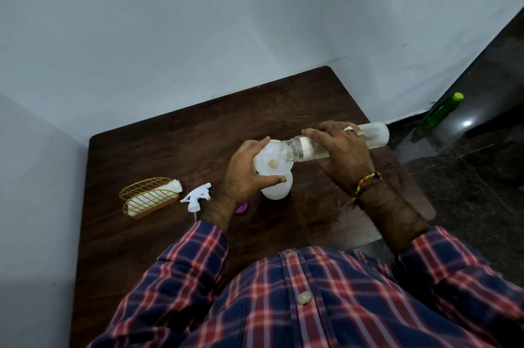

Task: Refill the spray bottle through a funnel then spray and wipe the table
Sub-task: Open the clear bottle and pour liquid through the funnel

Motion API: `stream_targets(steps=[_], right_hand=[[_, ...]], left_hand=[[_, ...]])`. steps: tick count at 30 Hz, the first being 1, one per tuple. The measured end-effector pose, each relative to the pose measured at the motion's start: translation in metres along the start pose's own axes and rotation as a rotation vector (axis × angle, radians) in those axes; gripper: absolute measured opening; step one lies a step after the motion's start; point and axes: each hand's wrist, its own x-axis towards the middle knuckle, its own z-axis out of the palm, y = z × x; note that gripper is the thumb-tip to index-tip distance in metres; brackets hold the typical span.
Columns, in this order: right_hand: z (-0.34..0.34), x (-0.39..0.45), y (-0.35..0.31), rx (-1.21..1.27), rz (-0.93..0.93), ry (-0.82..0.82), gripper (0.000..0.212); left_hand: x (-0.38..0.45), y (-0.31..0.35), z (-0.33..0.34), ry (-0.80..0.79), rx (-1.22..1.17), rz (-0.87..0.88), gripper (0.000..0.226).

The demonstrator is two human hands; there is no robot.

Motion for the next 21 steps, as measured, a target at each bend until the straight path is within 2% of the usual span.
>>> stream_targets(steps=[21], right_hand=[[0.0055,-0.0004,0.0018,0.025,-0.013,-0.013,0.058]], left_hand=[[-0.0001,0.0004,-0.0017,-0.008,0.008,-0.006,0.096]])
